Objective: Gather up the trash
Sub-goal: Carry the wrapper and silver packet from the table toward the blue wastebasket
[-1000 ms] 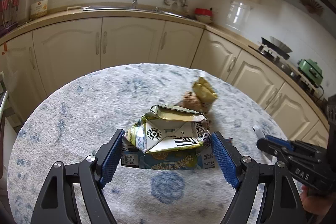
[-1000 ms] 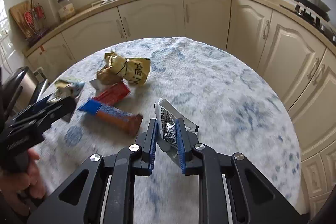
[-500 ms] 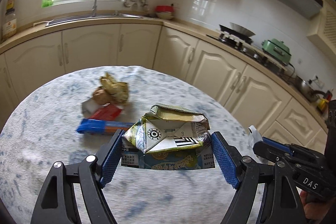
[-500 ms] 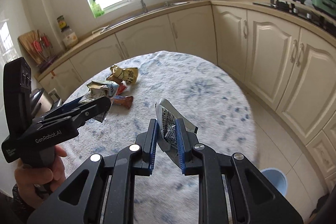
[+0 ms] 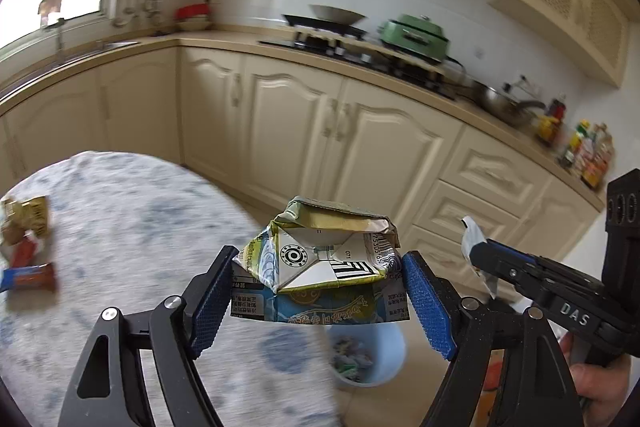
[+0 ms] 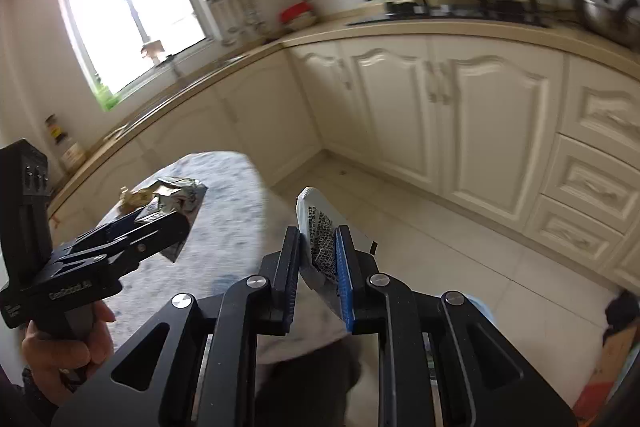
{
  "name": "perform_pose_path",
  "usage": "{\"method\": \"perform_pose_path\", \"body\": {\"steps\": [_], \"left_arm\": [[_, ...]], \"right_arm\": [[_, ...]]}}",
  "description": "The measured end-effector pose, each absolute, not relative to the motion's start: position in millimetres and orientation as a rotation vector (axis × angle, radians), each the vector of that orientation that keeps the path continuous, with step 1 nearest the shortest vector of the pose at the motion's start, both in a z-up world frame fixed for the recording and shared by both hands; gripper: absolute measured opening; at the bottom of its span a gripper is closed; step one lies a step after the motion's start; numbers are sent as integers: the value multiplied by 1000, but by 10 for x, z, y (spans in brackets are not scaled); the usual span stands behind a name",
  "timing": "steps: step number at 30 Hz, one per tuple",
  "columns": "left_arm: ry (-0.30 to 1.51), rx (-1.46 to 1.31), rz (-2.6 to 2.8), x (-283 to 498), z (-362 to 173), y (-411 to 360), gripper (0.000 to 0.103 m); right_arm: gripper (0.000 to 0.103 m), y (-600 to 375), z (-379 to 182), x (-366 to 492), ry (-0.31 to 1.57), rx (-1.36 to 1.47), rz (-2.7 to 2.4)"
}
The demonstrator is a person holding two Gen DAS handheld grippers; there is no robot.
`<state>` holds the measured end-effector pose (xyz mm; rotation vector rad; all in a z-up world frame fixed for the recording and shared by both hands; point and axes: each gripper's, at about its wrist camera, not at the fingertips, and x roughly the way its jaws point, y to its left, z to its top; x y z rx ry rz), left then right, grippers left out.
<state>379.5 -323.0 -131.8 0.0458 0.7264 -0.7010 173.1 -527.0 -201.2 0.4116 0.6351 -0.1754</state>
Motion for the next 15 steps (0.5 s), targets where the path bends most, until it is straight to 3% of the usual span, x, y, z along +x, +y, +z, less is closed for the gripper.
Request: {"method": "perform_pose_path", "body": {"steps": [7,15], "left_arm": [[797,112,-813,3816,-1535,-4159,77],[1042,181,-836,4391,-2381,-5104,77]], "right_arm": [[17,-5974,-2308,1376,647,508,-304],[17,-6554,-3274,1456,774,685,-334]]}}
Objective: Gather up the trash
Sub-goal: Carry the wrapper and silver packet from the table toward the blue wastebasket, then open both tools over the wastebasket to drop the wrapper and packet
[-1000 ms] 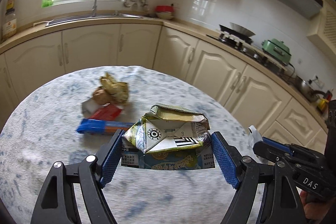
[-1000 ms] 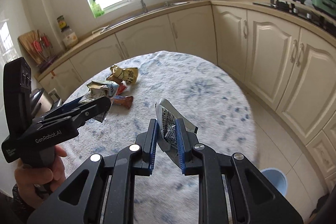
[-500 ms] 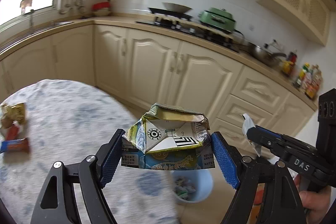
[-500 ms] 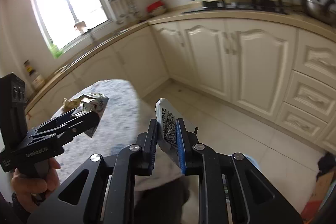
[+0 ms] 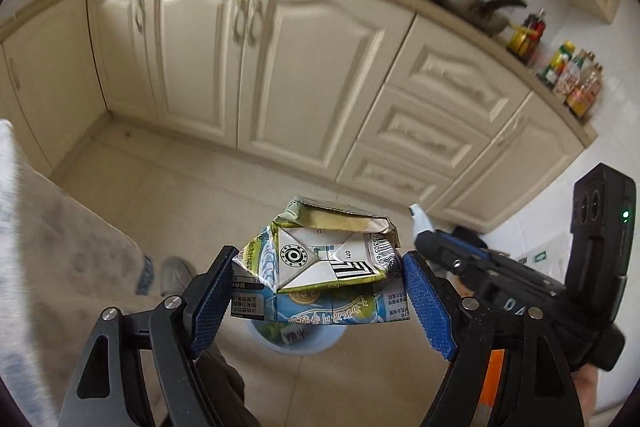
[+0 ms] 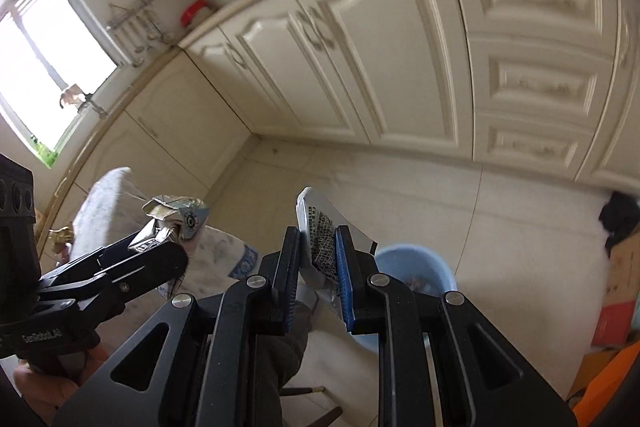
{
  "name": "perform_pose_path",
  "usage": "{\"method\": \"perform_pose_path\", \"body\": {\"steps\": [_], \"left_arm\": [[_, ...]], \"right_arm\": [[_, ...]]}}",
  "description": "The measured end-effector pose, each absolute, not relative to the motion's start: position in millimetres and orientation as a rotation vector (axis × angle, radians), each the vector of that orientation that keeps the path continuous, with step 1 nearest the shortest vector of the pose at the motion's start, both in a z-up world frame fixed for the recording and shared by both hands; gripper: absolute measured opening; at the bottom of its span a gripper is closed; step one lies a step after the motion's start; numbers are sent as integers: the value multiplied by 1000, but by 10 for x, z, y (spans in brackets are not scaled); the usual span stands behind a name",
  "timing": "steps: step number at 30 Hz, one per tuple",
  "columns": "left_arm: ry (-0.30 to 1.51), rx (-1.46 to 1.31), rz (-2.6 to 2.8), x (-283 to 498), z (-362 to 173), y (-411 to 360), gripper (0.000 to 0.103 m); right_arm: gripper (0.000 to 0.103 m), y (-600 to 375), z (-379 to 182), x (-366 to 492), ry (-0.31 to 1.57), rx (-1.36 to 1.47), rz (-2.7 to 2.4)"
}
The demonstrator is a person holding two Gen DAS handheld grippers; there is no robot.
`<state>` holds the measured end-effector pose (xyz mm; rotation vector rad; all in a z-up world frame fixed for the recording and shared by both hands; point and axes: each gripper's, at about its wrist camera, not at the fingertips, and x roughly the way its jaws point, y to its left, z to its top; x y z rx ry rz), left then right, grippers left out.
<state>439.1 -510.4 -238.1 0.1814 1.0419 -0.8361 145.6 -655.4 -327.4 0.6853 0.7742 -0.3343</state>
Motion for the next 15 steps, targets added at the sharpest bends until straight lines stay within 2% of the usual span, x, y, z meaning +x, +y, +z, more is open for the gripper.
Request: {"method": "perform_pose_path", "body": {"steps": [6,10,11,12,13,14,15], "left_arm": [[1159,210,-806,4807,-2847,-5600,77],[1204,246,-795,5057,-3048,-5902,79],[1216,250,-789,5092,-3113,-5956,84],[1226,254,-781,5136,-3148,-5998,92],[1228,257,-771,5166,-3187,-6033,95],[1222,258,-761,5158,-3199,-6071,97],[1214,261,-752,5137,-3187,-6048,98]], "right_arm": [[18,-6798,-3888,1554,848,786,-339],[24,-6946,-4127,1584,866,833,-352],[25,-6980,-4183,1576,873,844,-360],[29,-7009,-4221,1565,877,856,-368],[40,-7031,-4248,1546,875,868,-374],[46,-7046,-4262,1523,870,877,-382],[57,-7055,-4263,1493,863,880,-392]]}}
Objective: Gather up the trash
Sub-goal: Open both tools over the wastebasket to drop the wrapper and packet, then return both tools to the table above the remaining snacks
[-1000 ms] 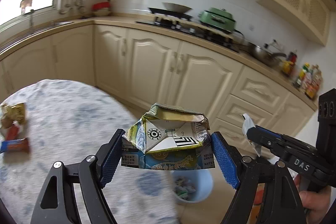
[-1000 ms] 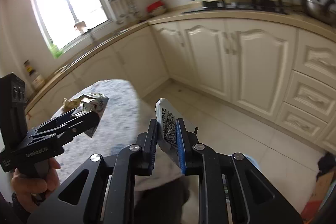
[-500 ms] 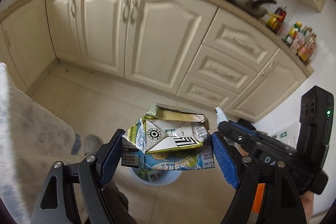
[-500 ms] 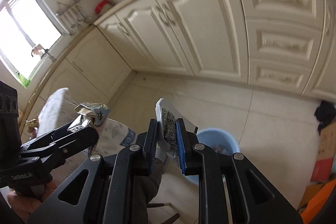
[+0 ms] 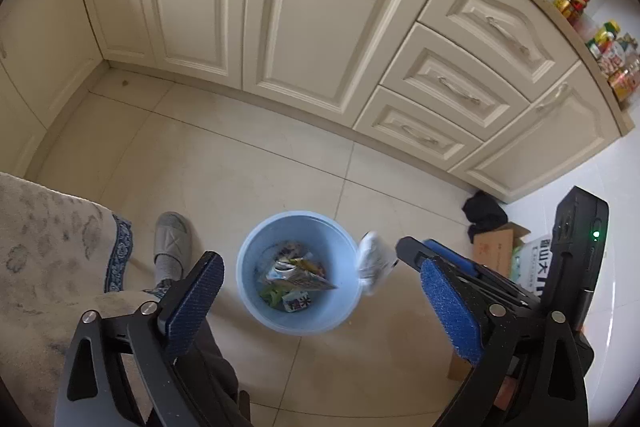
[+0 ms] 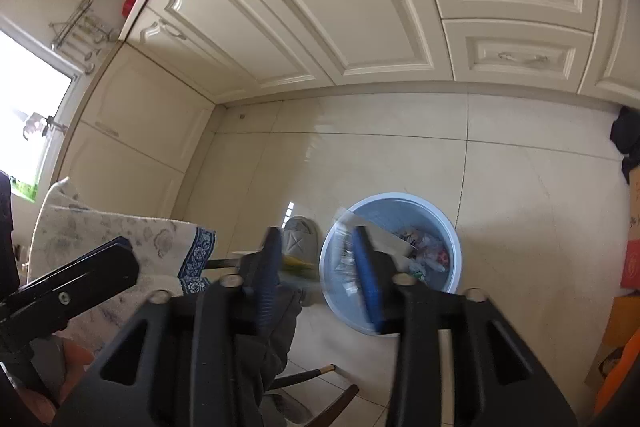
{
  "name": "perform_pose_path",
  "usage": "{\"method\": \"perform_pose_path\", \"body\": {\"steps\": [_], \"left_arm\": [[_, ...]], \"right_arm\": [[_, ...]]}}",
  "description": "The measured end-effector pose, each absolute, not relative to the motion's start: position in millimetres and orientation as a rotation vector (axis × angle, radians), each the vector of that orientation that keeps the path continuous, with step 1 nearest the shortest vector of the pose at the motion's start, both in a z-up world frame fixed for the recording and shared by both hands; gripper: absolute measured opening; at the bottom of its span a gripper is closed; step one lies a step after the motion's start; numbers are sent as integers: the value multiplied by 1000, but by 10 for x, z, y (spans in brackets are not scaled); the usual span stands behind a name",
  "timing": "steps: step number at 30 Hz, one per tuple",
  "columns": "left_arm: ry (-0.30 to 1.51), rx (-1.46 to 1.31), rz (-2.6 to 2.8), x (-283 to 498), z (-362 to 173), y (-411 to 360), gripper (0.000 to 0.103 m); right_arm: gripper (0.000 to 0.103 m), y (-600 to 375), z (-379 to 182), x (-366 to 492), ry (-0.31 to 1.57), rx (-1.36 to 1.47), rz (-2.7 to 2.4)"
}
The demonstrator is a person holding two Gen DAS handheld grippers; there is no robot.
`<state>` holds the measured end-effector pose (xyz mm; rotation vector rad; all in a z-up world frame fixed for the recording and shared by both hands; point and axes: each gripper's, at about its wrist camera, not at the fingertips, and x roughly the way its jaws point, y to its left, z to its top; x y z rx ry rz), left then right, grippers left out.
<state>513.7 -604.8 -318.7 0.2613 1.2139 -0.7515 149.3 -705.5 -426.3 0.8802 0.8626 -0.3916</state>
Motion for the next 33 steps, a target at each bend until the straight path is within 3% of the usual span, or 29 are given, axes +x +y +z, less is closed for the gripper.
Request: {"method": "perform_pose_path", "body": {"steps": [1,3,5,11,18,33], "left_arm": [[1208,266,-742,5089,-3171,-6021,99],[1190,274,-716,5059,-3154,-6025,100],[1169,273,-702,4945,-3069,-5934,101],[1070,251,-703,4594,-2685,-5708,101],[908,169,-742,4199,-1991,-5143,101],[583,-13,-620,3447,-931,-2576,102]], "right_arm": [[74,-7065,-4270,1467,856,882,-402],[95,-7078,-4254,1406,838,888,-428],[103,-7096,-4232,1337,816,900,-449],[103,-7049,-4014,1196,782,909,-498],[103,-6772,-3377,1266,691,836,-466],[103,-5205,-1849,2035,568,556,-188]]}}
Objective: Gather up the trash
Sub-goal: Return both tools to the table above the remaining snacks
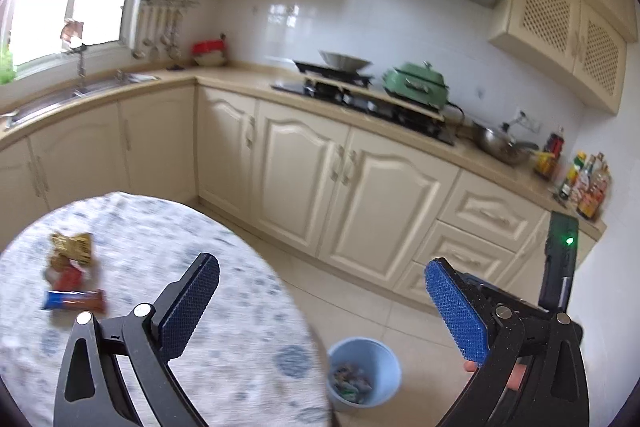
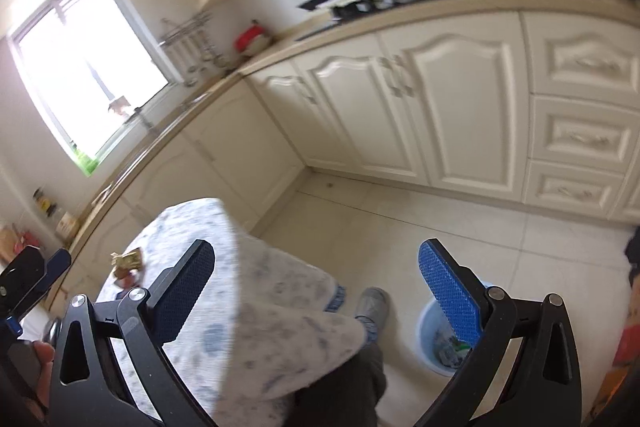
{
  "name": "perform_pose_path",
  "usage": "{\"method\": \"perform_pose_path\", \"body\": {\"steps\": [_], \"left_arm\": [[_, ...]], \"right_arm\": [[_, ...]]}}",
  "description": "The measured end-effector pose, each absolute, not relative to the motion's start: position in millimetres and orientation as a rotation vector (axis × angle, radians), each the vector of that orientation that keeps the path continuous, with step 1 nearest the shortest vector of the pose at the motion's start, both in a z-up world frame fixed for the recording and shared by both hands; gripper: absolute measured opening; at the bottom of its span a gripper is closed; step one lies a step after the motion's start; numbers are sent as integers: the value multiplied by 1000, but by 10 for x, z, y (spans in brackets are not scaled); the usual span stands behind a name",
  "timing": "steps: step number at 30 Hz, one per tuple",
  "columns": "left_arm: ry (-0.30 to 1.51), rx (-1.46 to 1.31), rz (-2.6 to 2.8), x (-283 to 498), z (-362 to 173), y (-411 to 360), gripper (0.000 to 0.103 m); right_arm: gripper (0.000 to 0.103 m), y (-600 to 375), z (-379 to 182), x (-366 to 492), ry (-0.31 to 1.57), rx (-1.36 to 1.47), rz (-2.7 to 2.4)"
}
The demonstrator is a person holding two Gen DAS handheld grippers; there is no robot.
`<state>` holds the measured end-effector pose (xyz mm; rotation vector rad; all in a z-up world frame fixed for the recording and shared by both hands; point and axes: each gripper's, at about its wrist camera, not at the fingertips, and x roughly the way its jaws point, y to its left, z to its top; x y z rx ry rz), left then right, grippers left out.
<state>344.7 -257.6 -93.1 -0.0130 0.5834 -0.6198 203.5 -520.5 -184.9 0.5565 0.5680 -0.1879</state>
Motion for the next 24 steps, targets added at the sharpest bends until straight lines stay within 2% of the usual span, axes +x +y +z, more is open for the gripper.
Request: {"method": "perform_pose_path", "body": {"steps": [12,24], "left_arm": [[448,-70,-307,2518,-792,-721,102],[418,-110,-73,1841,-870,21,102]], "right_arm": [[103,-3551,-1224,2550,514,349,48],[103,-2273,-1228,3015,565,128,233]]}}
